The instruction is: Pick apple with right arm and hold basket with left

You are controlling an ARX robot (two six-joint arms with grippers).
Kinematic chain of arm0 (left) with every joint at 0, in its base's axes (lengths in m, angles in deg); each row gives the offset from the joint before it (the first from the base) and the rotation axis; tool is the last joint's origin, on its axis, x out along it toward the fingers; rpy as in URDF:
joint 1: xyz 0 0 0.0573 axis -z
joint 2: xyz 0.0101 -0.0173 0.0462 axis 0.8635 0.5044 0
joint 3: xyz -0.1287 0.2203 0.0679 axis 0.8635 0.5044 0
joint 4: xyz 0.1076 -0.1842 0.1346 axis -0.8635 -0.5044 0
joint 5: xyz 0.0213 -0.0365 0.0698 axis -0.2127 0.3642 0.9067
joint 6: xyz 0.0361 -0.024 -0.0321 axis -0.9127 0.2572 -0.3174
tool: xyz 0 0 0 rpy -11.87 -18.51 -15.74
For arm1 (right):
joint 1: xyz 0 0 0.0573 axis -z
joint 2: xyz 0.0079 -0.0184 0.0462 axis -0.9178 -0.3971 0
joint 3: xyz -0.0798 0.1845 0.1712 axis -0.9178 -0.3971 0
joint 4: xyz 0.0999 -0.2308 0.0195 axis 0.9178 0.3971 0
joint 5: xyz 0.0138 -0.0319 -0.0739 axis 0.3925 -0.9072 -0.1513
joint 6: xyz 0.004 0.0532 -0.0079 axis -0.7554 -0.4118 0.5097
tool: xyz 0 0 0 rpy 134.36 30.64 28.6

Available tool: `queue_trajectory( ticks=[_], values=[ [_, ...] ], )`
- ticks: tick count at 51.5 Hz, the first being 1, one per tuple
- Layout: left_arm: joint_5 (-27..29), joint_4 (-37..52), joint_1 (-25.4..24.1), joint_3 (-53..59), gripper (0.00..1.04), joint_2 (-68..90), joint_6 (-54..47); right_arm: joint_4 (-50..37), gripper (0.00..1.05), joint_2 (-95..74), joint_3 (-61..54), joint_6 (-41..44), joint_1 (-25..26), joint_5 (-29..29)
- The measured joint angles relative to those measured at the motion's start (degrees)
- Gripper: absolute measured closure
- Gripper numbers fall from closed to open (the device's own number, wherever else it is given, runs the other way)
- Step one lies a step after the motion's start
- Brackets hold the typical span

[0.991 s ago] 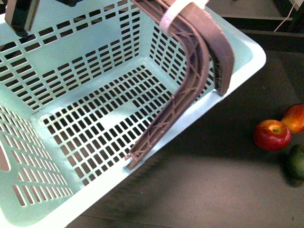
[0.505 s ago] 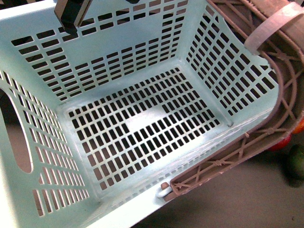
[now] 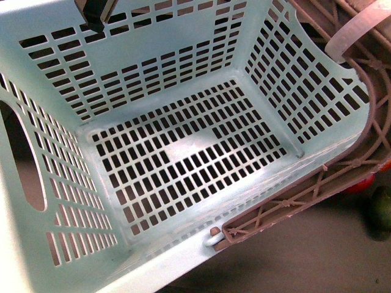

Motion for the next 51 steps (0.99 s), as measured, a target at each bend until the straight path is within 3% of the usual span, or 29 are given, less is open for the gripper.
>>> queue_trajectory(
  ticks=[17, 19, 23, 30, 37, 43, 51],
  values=[
    [0.00, 0.00, 0.00, 0.00, 0.86, 0.00, -0.02, 0.00, 0.09, 0.00, 0.00, 0.02, 0.00, 0.00],
    [0.02, 0.00, 0.00, 0.00, 0.86, 0.00, -0.02, 1.40, 0.09, -0.74, 0.37, -0.98, -0.39, -1.22],
    [0.02, 0.00, 0.00, 0.00, 0.86, 0.00, -0.04, 14.32, 0.09, -7.98, 5.46, -7.89, -0.68, -7.96],
    [-0.02, 0.00, 0.09, -0.02, 0.86, 0.00, -0.17, 18.71, 0.09, -14.71, 7.21, -13.49, 4.20, -4.59],
    [-0.02, 0.00, 0.07, -0.02, 0.86, 0.00, -0.04, 12.70, 0.09, -19.08, 8.22, -12.92, 11.78, 0.83],
    [-0.04, 0.00, 0.11, -0.09, 0.86, 0.00, -0.13, -1.51, 0.09, -33.40, 8.63, -6.27, 20.22, 4.24],
    [0.09, 0.00, 0.11, -0.09, 0.86, 0.00, -0.22, -25.73, 0.09, -60.59, 8.70, 3.65, 20.31, 4.26]
  ],
)
